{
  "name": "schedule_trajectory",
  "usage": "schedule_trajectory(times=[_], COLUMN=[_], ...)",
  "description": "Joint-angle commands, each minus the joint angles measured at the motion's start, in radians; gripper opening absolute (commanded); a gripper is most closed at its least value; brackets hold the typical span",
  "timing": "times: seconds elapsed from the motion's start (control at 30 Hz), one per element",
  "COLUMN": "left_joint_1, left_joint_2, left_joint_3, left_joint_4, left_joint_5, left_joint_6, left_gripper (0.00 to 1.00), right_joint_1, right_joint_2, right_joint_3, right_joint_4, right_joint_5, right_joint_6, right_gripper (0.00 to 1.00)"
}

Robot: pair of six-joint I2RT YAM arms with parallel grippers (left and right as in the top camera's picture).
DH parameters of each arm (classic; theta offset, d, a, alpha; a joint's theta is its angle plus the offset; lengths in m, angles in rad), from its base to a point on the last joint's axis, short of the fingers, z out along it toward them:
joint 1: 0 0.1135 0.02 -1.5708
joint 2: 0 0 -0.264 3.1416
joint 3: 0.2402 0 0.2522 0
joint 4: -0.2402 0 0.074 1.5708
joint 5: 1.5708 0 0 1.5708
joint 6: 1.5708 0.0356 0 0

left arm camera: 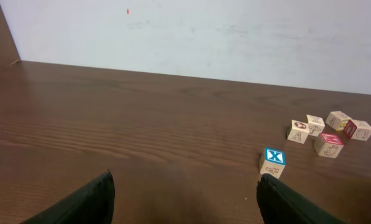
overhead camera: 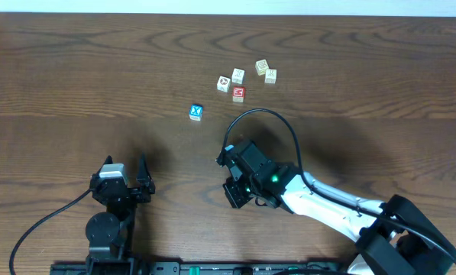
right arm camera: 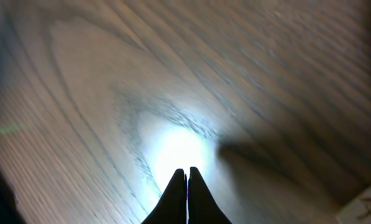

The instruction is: Lift 4 blocks

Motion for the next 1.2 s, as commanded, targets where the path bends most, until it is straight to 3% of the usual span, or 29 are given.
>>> schedule_trajectory(times=[0.0,0.1,0.37,0.67,1.17], left_joint_1=[-0.003,-0.003,-0.003,-0.003,-0.003], left_joint_2=[0.005,0.005,0.005,0.005,0.005], left_joint_3=[-0.016,-0.016,-0.016,-0.016,-0.016], left_joint_4=[-0.044,-0.044,-0.044,-0.044,-0.044], left_joint_5=[-0.019,-0.019,-0.019,-0.019,-0.019], left_joint_6=[-0.013,-0.013,-0.013,-0.013,-0.013], left_gripper=[0.73,0.74,0.74,0.74,0.73], right_joint_1=[0.005,0.002,-0.089,-0.252,-0.264], right_joint_2=[-0.053,-0.089,-0.158,-0.157,-0.06], right_joint_3=[0.018,0.022,0.065,0.069,0.064], right_joint_4=[0.003,-0.01,-0.047,-0.094,-0.132], right_joint_5=[0.184,0.36,0.526,0.506,0.489], right_joint_6=[0.062,0.13,0.139,0.154,0.167], right_gripper=[0.01,0.01,0.03,0.01,0.01])
